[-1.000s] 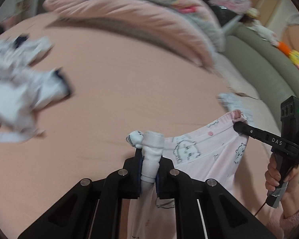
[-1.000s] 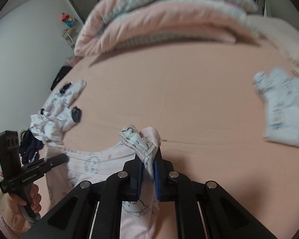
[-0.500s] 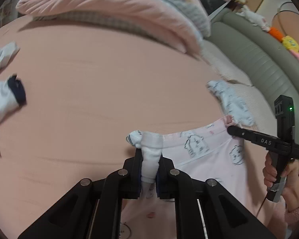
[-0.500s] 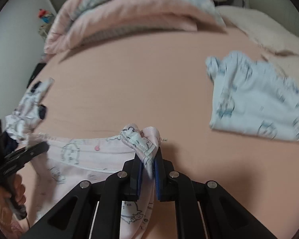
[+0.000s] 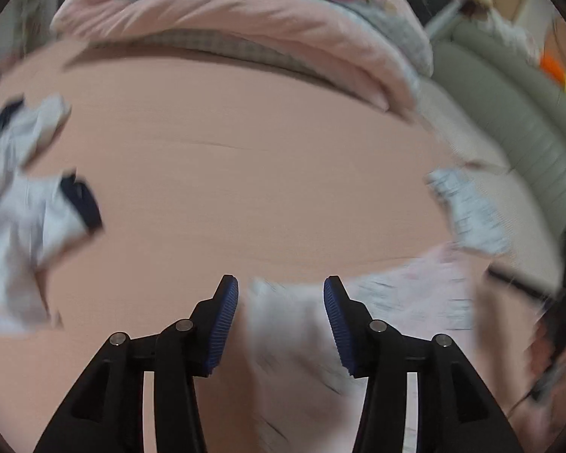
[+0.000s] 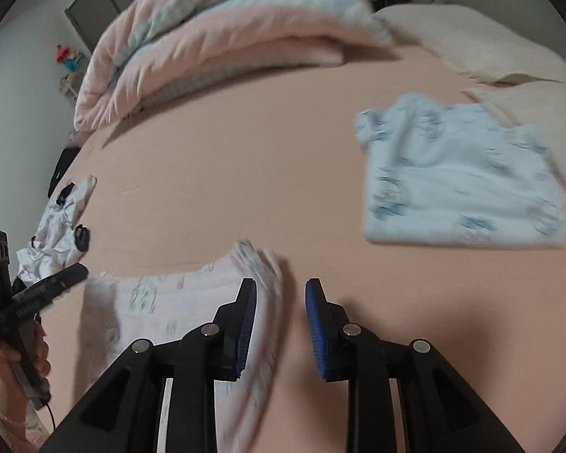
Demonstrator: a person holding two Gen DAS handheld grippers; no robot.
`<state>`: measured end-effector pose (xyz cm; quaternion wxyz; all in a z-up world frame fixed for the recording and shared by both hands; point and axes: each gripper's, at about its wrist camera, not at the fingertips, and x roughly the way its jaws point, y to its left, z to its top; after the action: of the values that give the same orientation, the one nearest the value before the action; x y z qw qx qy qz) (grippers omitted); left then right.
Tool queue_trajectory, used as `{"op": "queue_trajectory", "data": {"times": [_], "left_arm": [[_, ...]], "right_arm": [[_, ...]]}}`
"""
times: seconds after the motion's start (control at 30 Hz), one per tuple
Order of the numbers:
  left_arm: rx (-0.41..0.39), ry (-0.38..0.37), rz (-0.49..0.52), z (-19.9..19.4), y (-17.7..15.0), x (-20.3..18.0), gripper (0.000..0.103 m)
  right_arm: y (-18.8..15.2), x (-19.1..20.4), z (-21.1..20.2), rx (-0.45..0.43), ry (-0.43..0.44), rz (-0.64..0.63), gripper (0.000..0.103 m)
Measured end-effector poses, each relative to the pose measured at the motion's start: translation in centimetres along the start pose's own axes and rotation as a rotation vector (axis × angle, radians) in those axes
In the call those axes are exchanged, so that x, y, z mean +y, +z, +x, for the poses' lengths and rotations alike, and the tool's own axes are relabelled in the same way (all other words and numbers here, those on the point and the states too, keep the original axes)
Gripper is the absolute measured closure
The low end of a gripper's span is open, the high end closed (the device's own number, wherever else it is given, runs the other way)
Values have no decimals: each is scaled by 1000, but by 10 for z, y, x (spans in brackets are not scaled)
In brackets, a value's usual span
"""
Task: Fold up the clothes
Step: 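Lay the pink garment straight on the bed and open both tools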
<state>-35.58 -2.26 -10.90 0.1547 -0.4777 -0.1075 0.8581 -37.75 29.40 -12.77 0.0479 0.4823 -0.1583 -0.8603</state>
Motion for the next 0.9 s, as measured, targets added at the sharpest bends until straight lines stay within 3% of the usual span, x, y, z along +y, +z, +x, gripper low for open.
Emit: {"op": "queue_trajectory", "data": {"times": [0.03,0.17,0.33,0.43,0.53,0.7,0.8,0.9], "left_arm": [[3,-22,-34,-11,-6,-1,59],[60,3,-32,-38,-85,-18,59],[103,44,-67,-59,-167,-17,59],[97,106,-59,-71,-201,-18,60],[77,211,-65,-80,-223,-21,60],[71,205,-107,-99,-250,-17,59],[91,190,-135,-105,-257,-18,59],[85,125,-207,-109,-261,-15,59]], "right_arm": [[-12,-2,-12,19,16,9,77],[-96,10,-37,116,79,-1,77],[-189,53,-57,183,112,-67,77],[-219,76,-61,185,119,-75,77],[-239,87,-60,199,71,-84,76],[-262,92,-70,182,-4,-136,75],[-265,75,-83,190,15,-41,70],[-270,70,-94,194,26,-5,70]]}}
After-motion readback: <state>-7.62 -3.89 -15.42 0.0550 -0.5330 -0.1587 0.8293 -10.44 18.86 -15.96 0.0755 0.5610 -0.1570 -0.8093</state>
